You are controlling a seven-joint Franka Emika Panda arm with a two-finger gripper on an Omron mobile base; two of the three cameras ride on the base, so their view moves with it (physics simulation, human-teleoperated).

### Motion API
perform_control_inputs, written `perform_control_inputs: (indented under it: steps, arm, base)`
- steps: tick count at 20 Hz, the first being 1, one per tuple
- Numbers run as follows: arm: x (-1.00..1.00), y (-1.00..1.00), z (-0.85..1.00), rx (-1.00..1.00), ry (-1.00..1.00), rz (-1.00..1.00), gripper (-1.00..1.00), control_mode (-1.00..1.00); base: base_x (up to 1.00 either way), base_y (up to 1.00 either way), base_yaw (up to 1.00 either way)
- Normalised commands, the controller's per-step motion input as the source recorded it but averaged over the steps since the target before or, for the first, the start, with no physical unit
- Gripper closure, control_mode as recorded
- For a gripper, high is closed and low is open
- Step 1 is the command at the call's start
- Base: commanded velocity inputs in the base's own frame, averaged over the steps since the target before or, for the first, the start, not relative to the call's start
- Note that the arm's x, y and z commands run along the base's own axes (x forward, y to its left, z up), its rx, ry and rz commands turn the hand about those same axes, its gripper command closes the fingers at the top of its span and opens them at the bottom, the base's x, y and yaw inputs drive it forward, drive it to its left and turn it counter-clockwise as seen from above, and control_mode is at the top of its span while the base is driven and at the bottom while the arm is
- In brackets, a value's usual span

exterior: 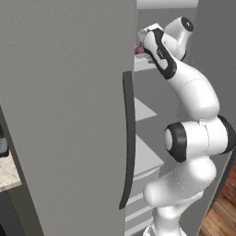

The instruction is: Take the carrot and onion out of the freezer and place them in the tupperware container on the counter. Then put the tupperware containing the vegetables back in the freezer.

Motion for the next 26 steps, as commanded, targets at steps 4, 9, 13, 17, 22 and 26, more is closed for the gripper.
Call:
perform_control_inputs:
  steps: [4,9,13,17,22,26]
  arm:
    - [-1.00,0.22,0.23,-0.07,-0.28,0.00,-1.00,-1.00]
    - [-1.00,0.11,0.61,-0.07,-0.18,0.00,-1.00,-1.00]
    - [-1.00,0.00,0.66,-0.09,-0.03,0.00,-1.00,-1.00]
    - [-1.00,0.00,0.43,-0.14,0.01,0.00,-1.00,-1.00]
    - [-1.00,0.00,0.06,-0.19,0.02,0.00,-1.00,-1.00]
    - [-1.00,0.00,0.00,-0.14,0.00,0.00,-1.00,-1.00]
  base:
    - [0.00,0.00,0.00]
    - [0.00,0.00,0.00]
    - [0.00,0.00,0.00]
    - [0.00,0.00,0.00]
    - [0.00,0.00,0.00]
    - [0.00,0.00,0.00]
